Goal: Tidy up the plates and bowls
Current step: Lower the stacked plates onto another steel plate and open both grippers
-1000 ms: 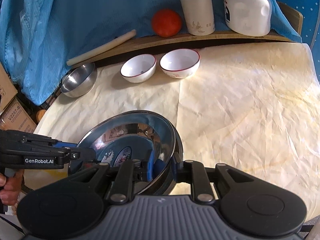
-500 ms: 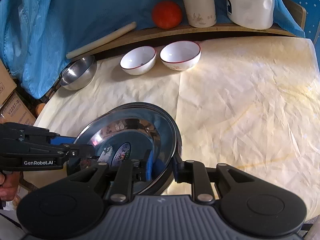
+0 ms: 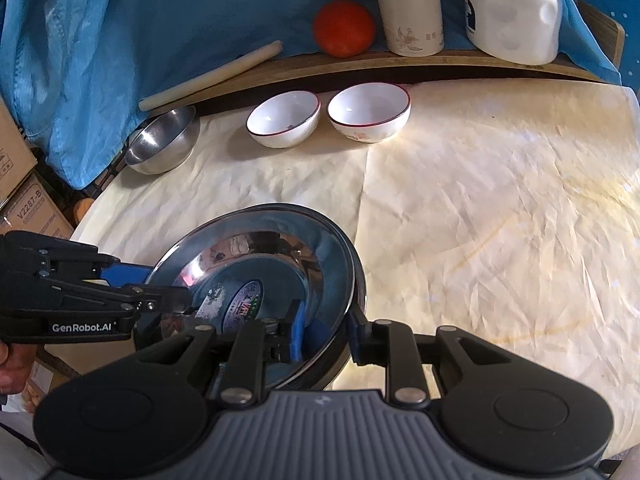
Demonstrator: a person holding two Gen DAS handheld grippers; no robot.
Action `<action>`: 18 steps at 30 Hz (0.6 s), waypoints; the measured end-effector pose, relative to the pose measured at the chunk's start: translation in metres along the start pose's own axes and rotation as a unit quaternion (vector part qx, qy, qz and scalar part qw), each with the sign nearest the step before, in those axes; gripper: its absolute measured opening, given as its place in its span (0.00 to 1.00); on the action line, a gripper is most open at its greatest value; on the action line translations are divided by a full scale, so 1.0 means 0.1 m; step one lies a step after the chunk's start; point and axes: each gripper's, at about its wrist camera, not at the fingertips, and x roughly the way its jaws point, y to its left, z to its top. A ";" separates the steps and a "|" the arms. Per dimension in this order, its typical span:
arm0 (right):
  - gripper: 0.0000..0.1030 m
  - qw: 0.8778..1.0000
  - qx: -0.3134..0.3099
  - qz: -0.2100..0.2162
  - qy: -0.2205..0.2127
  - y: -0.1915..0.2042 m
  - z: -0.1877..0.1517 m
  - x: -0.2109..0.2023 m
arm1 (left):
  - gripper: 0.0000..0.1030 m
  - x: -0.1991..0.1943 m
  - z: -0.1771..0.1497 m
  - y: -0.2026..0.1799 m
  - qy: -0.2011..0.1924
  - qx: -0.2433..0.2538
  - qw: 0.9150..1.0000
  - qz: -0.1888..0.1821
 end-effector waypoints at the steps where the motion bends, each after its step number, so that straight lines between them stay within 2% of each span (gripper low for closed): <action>1: 0.26 1.000 -0.001 0.001 0.001 0.00 0.00 0.00 | 0.34 0.00 0.00 0.00 0.001 -0.001 1.000 0.002; 9: 0.29 1.000 -0.004 0.006 0.009 0.02 0.01 0.03 | 0.35 0.04 -0.02 0.07 0.011 -0.022 1.000 -0.002; 12: 0.33 1.000 -0.007 0.003 0.008 0.02 0.02 0.02 | 0.35 0.03 -0.03 0.10 0.007 -0.030 1.000 -0.005; 14: 0.40 1.000 -0.009 0.001 0.007 0.02 0.02 0.01 | 0.36 0.02 -0.02 0.10 0.003 -0.035 0.999 -0.007; 16: 0.45 1.000 -0.012 -0.001 0.005 0.02 0.03 -0.01 | 0.39 0.01 -0.01 0.12 0.001 -0.042 0.999 -0.009; 18: 0.49 1.000 -0.014 -0.001 0.004 0.02 0.03 -0.02 | 0.50 0.00 -0.01 0.15 -0.002 -0.049 0.999 -0.010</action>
